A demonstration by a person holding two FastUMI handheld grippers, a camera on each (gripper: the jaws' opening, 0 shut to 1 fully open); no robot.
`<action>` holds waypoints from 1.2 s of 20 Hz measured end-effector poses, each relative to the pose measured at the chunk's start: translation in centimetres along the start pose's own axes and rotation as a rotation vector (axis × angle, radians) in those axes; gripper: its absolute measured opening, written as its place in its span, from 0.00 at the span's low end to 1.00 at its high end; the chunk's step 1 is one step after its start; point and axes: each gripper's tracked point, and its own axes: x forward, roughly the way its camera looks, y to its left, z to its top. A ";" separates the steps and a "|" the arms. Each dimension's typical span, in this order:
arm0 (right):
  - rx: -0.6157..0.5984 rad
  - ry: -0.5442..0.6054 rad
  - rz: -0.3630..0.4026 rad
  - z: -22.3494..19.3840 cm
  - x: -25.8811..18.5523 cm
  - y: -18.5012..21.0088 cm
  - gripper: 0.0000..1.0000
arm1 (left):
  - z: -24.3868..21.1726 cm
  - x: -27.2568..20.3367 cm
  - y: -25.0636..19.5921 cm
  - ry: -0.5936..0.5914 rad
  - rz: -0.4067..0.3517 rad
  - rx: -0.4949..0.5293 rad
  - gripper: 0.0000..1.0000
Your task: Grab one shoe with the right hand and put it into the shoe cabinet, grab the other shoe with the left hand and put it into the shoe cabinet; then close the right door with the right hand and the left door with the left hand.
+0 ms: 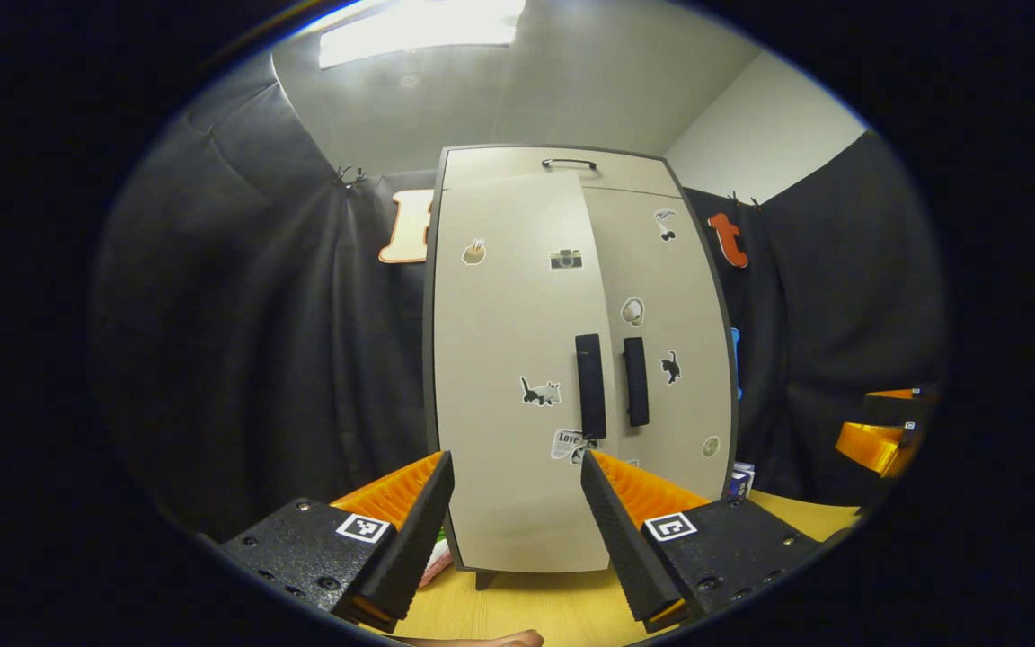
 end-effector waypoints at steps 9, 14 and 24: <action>-0.001 0.005 0.022 0.1 0.3 1.0 0.99 | -0.2 -1.6 -2.5 -0.018 -0.027 -0.021 0.88; -0.017 -0.015 0.012 0.9 0.0 0.8 0.99 | -1.5 -1.2 -1.8 0.019 0.004 -0.075 0.88; -0.068 -0.100 -0.046 1.9 0.2 0.4 0.94 | -1.9 -0.3 -3.6 0.019 -0.018 -0.104 0.92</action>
